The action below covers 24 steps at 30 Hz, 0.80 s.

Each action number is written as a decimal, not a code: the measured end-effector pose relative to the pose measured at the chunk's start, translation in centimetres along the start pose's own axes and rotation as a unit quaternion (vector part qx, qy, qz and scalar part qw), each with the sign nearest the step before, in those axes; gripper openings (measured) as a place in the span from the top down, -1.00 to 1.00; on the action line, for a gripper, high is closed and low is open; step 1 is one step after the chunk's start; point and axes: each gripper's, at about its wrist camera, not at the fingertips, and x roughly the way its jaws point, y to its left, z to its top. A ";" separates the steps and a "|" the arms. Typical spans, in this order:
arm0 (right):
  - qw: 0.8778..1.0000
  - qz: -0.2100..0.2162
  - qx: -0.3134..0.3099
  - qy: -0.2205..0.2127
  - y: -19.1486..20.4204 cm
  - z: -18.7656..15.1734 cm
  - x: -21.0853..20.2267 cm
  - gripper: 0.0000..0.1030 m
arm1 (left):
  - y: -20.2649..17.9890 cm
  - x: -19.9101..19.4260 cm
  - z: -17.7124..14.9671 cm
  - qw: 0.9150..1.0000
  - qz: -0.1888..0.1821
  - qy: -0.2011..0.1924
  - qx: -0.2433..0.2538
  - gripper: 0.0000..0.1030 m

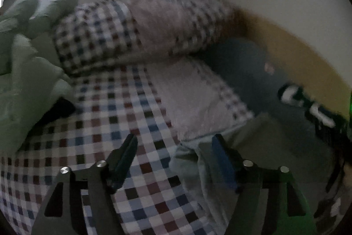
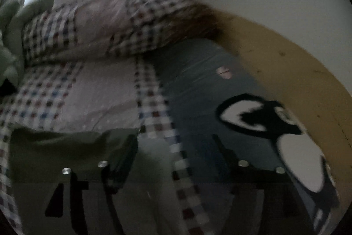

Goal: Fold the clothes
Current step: 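Lower the bundle beside the blanket and open both tools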

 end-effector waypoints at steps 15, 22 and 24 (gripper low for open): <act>0.980 0.097 0.038 -0.171 -4.2 -0.2 -36.0 -0.97 | -2.7 -32.7 -2.0 0.975 -0.126 -0.176 -0.051 -0.84; 0.959 0.141 0.038 -0.245 -4.0 -1.4 -50.9 -0.99 | -4.1 -46.5 -4.2 0.959 -0.145 -0.244 -0.023 -0.99; 0.951 0.151 0.037 -0.266 -3.8 -1.8 -54.2 -0.99 | -3.9 -49.1 -5.1 0.957 -0.135 -0.258 -0.012 -0.99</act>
